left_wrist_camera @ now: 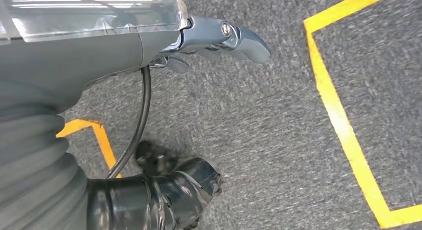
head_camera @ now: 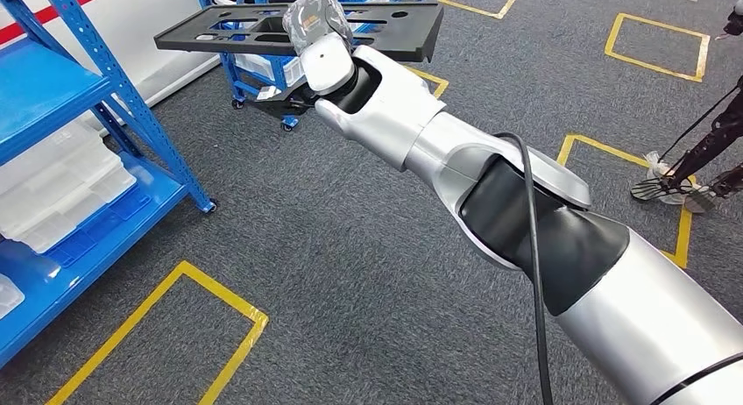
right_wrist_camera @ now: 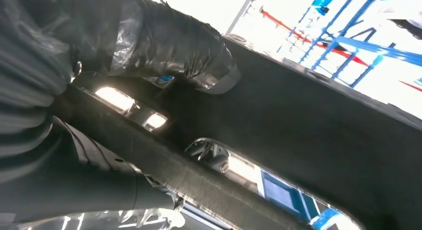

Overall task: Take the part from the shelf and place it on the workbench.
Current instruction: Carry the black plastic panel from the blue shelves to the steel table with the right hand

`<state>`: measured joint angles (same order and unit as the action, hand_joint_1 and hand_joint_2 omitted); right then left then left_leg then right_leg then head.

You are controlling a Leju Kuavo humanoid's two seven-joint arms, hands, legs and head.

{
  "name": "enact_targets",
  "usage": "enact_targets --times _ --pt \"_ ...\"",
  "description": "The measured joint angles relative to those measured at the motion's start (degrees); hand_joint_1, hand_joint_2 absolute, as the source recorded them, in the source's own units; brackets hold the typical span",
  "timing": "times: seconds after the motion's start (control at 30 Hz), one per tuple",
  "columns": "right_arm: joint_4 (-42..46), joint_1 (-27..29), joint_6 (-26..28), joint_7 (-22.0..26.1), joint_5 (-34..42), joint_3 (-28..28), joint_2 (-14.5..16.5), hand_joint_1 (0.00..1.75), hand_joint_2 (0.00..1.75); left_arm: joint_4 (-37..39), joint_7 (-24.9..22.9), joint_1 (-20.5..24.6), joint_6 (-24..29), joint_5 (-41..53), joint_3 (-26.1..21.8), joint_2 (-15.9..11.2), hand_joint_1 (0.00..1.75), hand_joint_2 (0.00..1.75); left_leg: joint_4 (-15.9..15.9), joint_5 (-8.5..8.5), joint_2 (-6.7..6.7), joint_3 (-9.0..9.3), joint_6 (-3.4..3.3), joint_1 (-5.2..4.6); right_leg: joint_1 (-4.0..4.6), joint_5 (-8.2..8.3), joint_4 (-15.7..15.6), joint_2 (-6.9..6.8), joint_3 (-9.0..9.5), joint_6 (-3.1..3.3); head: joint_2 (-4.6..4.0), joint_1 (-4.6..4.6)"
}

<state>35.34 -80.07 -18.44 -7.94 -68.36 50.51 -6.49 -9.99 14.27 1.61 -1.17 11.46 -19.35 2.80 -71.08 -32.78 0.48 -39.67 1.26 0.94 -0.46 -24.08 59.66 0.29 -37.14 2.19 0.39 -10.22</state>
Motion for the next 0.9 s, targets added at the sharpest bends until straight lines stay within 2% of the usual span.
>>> enact_targets --times 0.03,0.07,0.1,0.17,0.2,0.23,0.27,0.37,0.43,0.5,0.53,0.57,0.6,0.67,0.73,0.77,0.83,0.9 --pt "0.07 0.07 -0.05 -0.03 -0.01 0.00 0.00 1.75 1.75 0.00 0.13 -0.01 -0.01 0.01 -0.10 -0.08 0.00 1.75 -2.69 -0.64 -0.01 -1.31 0.04 0.00 0.06 -0.02 0.05 0.24 0.01 0.04 0.00 -0.01" --pt "0.13 0.12 -0.10 -0.08 -0.01 -0.01 0.00 1.75 1.75 0.00 0.22 -0.01 -0.01 0.02 -0.21 -0.14 0.00 1.75 -3.49 -0.21 -0.01 -1.81 0.00 0.00 0.11 -0.04 0.11 0.48 0.01 0.06 0.00 0.00" --pt "0.26 0.15 -0.14 -0.18 -0.01 -0.06 0.00 1.75 1.75 0.00 0.27 0.00 0.00 0.02 -0.30 -0.22 0.00 1.75 -1.99 1.28 -0.03 -1.25 -0.11 0.00 0.15 -0.07 0.19 0.73 0.03 0.07 0.00 0.00" --pt "0.64 0.15 -0.15 -0.43 0.00 -0.39 0.00 1.75 1.75 0.00 0.28 0.01 0.03 0.05 -0.42 -0.52 0.00 1.75 5.35 5.33 -0.37 2.02 -0.62 -0.05 0.24 -0.14 0.34 1.17 0.05 0.03 0.00 -0.01" --pt "0.81 0.14 -0.15 -0.56 -0.01 -0.66 0.00 1.75 1.75 0.00 0.22 0.02 0.08 0.11 -0.44 -0.71 0.00 1.75 8.82 6.60 -0.59 3.63 -0.89 -0.12 0.33 -0.15 0.42 1.39 -0.01 -0.07 0.00 -0.01" --pt "0.93 0.16 -0.14 -0.66 -0.02 -0.94 -0.01 1.75 1.75 0.00 0.09 0.05 0.15 0.25 -0.45 -0.86 0.00 1.75 11.11 7.19 -0.77 4.68 -1.12 -0.23 0.38 -0.08 0.44 1.54 -0.15 -0.29 0.00 -0.01" --pt "0.99 0.22 -0.11 -0.72 -0.02 -1.18 -0.04 1.75 1.75 0.00 -0.08 0.10 0.25 0.42 -0.47 -0.98 0.00 1.75 12.07 7.16 -0.88 5.10 -1.27 -0.35 0.38 0.04 0.39 1.65 -0.30 -0.55 0.00 -0.01" --pt "1.09 0.47 -0.07 -0.73 0.01 -1.85 -0.25 1.75 1.75 0.00 -0.58 0.19 0.55 0.82 -0.57 -1.06 0.00 1.75 13.05 7.65 -0.55 5.39 -1.85 -0.18 0.34 -0.10 0.56 1.52 -0.66 -1.45 0.00 -0.02" --pt "1.10 0.44 -0.08 -0.69 0.04 -2.60 -0.42 1.75 1.75 0.00 -0.75 0.19 0.63 0.95 -0.70 -1.06 0.00 1.75 13.71 8.14 -0.19 5.60 -2.44 0.12 0.31 -2.45 3.98 0.89 -2.17 -1.94 0.00 -0.03" --pt "1.08 0.51 -0.12 -0.60 0.07 -3.08 -0.50 1.75 1.75 0.00 -0.82 0.21 0.64 1.01 -0.86 -1.08 0.00 1.75 13.69 8.20 0.04 5.56 -2.70 0.06 0.06 -5.92 11.09 0.44 -5.30 -2.28 0.00 -0.02" --pt "1.06 0.63 -0.13 -0.54 0.10 -3.19 -0.56 1.75 1.75 0.00 -0.84 0.21 0.64 1.01 -0.95 -1.09 0.00 1.75 13.60 8.18 0.12 5.54 -2.70 0.06 -0.10 -6.91 14.12 0.36 -6.64 -2.43 0.00 -0.02" --pt "1.04 0.77 -0.12 -0.50 0.13 -3.32 -0.66 1.75 1.75 0.00 -0.84 0.20 0.64 1.03 -1.04 -1.09 0.00 1.75 13.49 8.12 0.27 5.52 -2.70 0.06 -0.23 -6.90 15.43 0.25 -7.20 -2.54 0.00 -0.02" --pt "1.03 0.87 -0.09 -0.49 0.15 -3.49 -0.75 1.75 1.75 0.00 -0.81 0.19 0.64 1.06 -1.17 -1.10 0.00 1.75 13.32 8.02 0.43 5.51 -2.65 0.07 -0.35 -5.88 14.58 0.06 -6.71 -2.58 0.00 -0.03" --pt "1.09 0.88 0.07 -0.48 0.22 -3.95 -0.85 1.75 1.75 0.00 -0.68 0.16 0.61 1.18 -1.49 -1.10 0.00 1.75 12.85 7.64 0.90 5.50 -2.42 0.06 -0.29 -2.59 7.76 -1.33 -3.15 -2.40 0.00 -0.02" --pt "1.22 0.80 0.33 -0.48 0.32 -4.44 -0.79 1.75 1.75 0.00 -0.45 0.12 0.56 1.34 -1.78 -1.10 0.00 1.75 12.31 7.23 1.41 5.38 -1.95 -0.20 0.24 -0.95 2.04 -2.80 -0.37 -1.93 0.00 -0.01" --pt "1.27 0.81 0.44 -0.49 0.37 -4.68 -0.75 1.75 1.75 0.00 -0.34 0.09 0.51 1.43 -1.87 -1.10 0.00 1.75 12.20 7.12 1.74 5.34 -1.69 -0.35 0.49 -1.00 1.12 -3.03 -0.06 -1.66 0.00 0.00" --pt "1.32 0.85 0.54 -0.51 0.42 -5.05 -0.72 1.75 1.75 0.00 -0.19 0.08 0.37 1.66 -1.94 -1.10 0.00 1.75 12.26 7.02 2.53 5.33 -1.20 -0.41 0.59 -0.72 0.84 -2.06 -0.20 -1.03 0.00 0.00" --pt "1.32 0.80 0.54 -0.58 0.44 -5.38 -0.69 1.75 1.75 0.00 -0.10 0.11 0.24 1.84 -1.95 -1.10 0.00 1.75 11.05 5.76 2.10 4.85 -0.68 -0.22 0.41 -0.27 0.29 -1.13 -0.14 -0.27 0.00 0.00"
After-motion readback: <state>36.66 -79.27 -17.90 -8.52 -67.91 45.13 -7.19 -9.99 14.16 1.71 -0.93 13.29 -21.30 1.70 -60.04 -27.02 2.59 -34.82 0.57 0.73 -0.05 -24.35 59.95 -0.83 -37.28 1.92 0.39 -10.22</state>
